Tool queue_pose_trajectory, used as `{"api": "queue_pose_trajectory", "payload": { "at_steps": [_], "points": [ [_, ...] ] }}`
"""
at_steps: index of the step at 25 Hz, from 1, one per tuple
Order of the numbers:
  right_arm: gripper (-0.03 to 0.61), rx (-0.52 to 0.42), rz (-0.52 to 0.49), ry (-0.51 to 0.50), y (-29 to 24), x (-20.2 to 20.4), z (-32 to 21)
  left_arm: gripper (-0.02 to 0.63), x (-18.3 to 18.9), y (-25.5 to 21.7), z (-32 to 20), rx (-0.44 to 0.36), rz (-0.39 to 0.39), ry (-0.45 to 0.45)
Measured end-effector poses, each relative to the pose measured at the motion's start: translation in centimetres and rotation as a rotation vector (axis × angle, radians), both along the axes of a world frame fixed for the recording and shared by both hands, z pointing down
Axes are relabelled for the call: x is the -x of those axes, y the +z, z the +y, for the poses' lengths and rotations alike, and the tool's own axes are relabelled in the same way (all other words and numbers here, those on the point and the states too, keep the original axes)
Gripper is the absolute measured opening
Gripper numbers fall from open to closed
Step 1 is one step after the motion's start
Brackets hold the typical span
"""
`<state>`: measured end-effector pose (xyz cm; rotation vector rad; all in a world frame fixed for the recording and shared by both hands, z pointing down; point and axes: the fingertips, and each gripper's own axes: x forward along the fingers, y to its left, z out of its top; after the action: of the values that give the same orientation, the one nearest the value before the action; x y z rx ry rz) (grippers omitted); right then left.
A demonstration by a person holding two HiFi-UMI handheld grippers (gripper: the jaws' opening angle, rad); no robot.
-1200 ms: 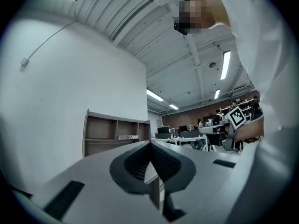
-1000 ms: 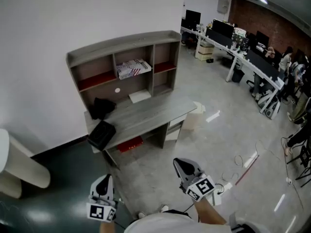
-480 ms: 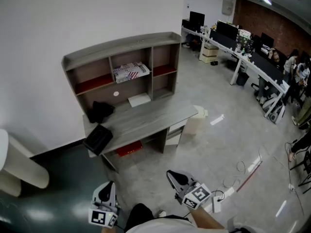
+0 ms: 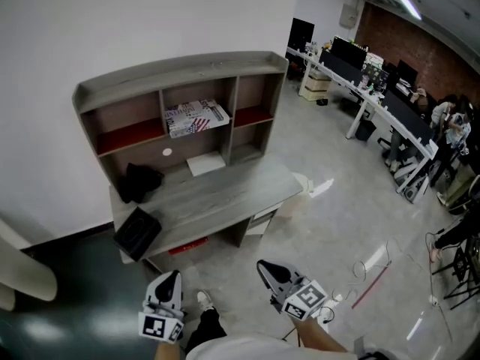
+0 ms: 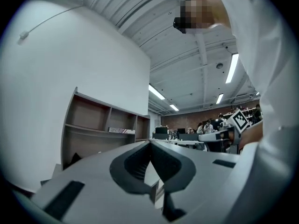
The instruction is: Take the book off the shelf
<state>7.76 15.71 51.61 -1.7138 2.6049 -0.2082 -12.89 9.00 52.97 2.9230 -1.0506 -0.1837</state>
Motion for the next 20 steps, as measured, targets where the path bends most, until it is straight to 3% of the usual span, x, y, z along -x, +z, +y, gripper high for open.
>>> {"api": "queue_pose_trajectory", "payload": {
  "at_steps": [4,8,11,20],
  "points": [
    [0.021,0.003,0.062,0.023,-2.2,-1.6,-6.8,0.015,-2.2,-2.6,-8.0,-0.024,0.068,0.021],
    [0.021,-0.03,0.084,0.033,-4.5,-1.5,-13.7,0.015,-3.1,-4.7,-14.6,-0.069,0.052,0.061],
    [0.021,-0.043,0.068,0.047,-5.1,-1.5,-17.3,0.015,-2.7,-4.6,-18.6,-0.059,0.039,0.053],
    [0.021,0.006,-0.012,0.062,-3.9,-4.0,-22.7,0.015,-4.5,-2.6,-23.7,0.032,0.066,0.039]
  ]
}}
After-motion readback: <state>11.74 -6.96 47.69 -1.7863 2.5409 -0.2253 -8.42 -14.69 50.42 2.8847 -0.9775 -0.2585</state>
